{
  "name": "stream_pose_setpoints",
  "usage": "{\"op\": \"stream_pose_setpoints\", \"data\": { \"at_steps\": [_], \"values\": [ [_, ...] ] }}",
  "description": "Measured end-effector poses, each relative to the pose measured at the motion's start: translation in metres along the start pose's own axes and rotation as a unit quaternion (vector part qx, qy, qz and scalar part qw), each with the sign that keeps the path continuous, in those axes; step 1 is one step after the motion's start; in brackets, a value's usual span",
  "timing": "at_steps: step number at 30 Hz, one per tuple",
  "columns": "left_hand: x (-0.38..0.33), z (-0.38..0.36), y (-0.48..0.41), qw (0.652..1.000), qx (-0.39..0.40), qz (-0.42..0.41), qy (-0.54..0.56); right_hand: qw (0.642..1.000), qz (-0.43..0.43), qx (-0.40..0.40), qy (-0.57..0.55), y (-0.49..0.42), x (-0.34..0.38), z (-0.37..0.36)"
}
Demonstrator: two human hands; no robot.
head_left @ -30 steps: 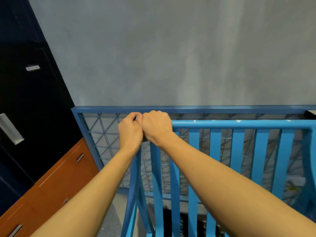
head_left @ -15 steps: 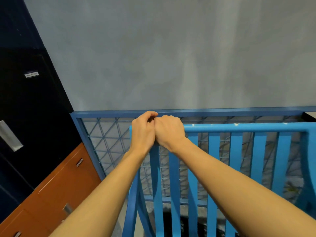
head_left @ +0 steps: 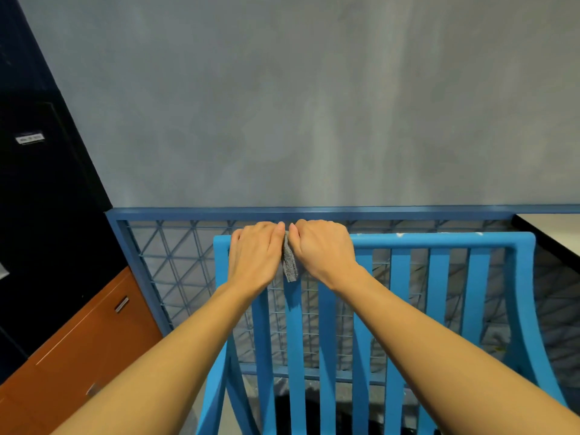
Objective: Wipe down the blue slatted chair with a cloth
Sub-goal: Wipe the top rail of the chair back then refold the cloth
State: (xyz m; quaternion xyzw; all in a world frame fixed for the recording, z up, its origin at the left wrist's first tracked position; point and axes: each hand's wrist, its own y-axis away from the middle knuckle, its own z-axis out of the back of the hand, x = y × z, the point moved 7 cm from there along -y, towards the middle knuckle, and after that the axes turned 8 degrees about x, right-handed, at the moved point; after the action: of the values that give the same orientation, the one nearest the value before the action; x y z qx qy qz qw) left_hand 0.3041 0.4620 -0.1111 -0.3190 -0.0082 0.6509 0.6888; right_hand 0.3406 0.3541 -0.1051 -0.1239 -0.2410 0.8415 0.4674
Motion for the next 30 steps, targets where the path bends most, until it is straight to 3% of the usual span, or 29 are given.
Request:
{"op": "stream_pose_setpoints", "data": {
  "at_steps": [3, 11, 14, 18, 21, 25, 30],
  "values": [
    [-0.002, 0.001, 0.004, 1.0, -0.016, -0.004, 0.01, 0.999, -0.002, -0.052, 0.007, 0.008, -0.01, 0.005],
    [-0.002, 0.006, 0.005, 0.996, -0.037, 0.027, 0.075, 0.999, -0.035, 0.012, 0.02, 0.014, 0.016, 0.003],
    [0.003, 0.01, 0.002, 0.994, -0.024, 0.036, 0.105, 0.996, -0.001, 0.073, 0.053, 0.008, 0.046, -0.01],
    [0.008, 0.012, 0.003, 0.99, 0.003, 0.049, 0.129, 0.995, 0.07, 0.033, 0.061, 0.018, 0.04, -0.01],
    [0.008, 0.011, 0.0, 0.995, 0.014, 0.041, 0.094, 0.994, 0.107, 0.012, 0.022, 0.023, 0.017, -0.006],
    [0.002, 0.012, -0.008, 0.995, 0.044, 0.076, 0.055, 0.996, 0.092, -0.008, -0.007, 0.036, -0.019, -0.002],
    [-0.033, -0.01, -0.005, 0.995, 0.098, -0.013, -0.009, 0.998, 0.05, -0.018, -0.017, 0.059, -0.063, 0.008]
  ]
}}
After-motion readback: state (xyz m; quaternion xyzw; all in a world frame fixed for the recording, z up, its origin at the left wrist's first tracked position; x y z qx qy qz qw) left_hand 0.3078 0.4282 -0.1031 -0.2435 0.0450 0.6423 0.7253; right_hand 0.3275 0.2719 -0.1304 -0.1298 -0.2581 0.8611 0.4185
